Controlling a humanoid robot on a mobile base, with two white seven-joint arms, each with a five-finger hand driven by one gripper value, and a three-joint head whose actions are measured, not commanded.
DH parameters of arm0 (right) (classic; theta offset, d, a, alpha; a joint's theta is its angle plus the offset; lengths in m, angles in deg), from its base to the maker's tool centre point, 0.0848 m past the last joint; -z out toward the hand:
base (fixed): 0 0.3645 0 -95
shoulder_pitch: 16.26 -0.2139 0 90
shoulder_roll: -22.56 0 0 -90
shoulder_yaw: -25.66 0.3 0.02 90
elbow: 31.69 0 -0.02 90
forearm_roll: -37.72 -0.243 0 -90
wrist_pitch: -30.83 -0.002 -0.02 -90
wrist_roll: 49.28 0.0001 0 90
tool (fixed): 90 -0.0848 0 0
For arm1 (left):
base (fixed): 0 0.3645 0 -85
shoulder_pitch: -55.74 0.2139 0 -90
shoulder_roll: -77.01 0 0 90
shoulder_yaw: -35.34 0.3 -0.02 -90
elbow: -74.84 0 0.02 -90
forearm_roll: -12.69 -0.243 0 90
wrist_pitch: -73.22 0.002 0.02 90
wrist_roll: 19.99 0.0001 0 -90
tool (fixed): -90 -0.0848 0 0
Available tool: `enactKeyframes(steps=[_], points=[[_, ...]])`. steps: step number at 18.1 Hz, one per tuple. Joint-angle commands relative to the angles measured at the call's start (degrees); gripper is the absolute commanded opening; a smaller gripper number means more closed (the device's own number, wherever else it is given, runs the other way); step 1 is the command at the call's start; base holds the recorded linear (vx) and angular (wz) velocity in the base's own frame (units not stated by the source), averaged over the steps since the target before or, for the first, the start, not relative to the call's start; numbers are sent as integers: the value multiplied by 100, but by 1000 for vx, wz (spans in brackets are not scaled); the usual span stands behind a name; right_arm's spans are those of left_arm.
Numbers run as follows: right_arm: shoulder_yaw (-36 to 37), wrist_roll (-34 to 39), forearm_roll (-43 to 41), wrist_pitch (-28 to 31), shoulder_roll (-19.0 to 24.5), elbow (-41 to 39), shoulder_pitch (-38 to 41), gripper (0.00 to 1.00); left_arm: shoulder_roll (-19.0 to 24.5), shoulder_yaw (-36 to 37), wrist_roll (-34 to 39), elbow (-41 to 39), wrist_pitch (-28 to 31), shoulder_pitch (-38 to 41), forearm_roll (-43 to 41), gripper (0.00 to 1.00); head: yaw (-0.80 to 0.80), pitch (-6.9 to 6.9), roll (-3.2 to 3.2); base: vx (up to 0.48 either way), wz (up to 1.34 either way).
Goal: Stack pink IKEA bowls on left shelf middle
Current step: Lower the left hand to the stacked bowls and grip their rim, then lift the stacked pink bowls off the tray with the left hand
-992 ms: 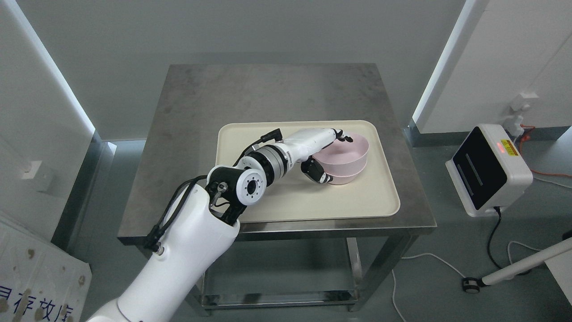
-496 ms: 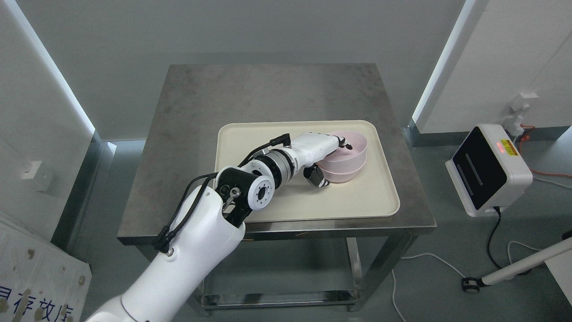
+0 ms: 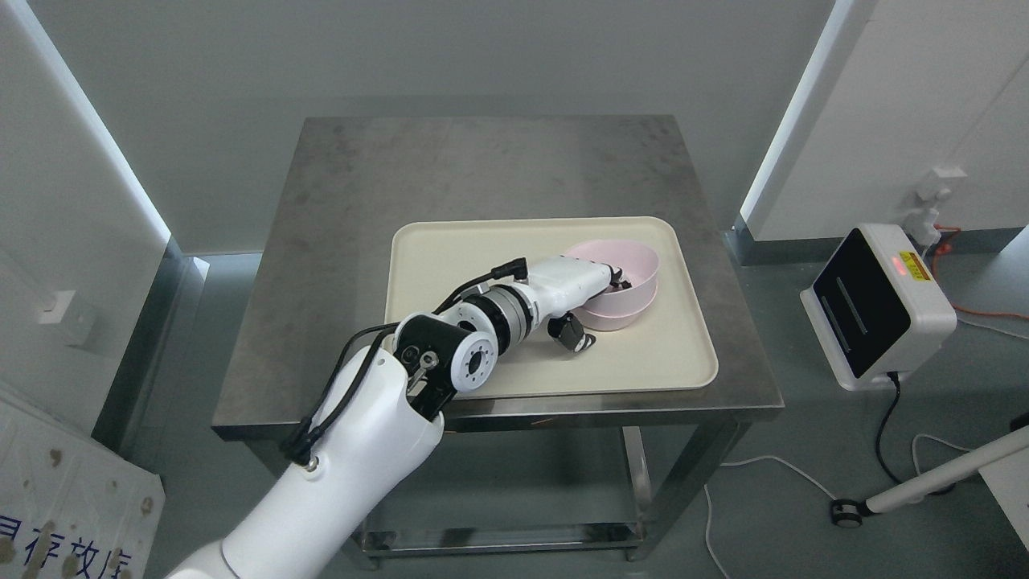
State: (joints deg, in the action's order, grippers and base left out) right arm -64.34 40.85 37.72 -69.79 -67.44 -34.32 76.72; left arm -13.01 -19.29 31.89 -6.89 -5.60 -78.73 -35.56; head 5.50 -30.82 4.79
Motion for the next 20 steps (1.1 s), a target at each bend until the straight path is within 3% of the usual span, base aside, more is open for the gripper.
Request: enactKeyframes(steps=[1, 4, 12, 15, 18, 20], points=[[53, 5, 44, -2, -100, 0, 0, 100, 103, -301, -10, 52, -290, 43, 8, 44, 0, 0, 0, 0, 0], [53, 5, 44, -2, -100, 0, 0, 100, 103, -468, -2, 43, -510, 43, 8, 30, 0, 0, 0, 0, 0], [53, 5, 44, -2, -100, 0, 0, 100, 103, -794, 51, -54, -616, 8, 70, 14, 0, 0, 0, 0, 0], [53, 5, 44, -2, -100, 0, 0, 100, 103, -1127, 51, -150, -958, -1, 245, 1, 0, 0, 0, 0, 0], [53, 5, 44, -2, -100, 0, 0, 100, 103, -1417, 42, -291, -1047, -9, 272, 1, 0, 0, 0, 0, 0], [53, 5, 44, -2, -100, 0, 0, 100, 103, -1681, 42, -353, -1441, -1, 281, 1, 0, 0, 0, 0, 0]])
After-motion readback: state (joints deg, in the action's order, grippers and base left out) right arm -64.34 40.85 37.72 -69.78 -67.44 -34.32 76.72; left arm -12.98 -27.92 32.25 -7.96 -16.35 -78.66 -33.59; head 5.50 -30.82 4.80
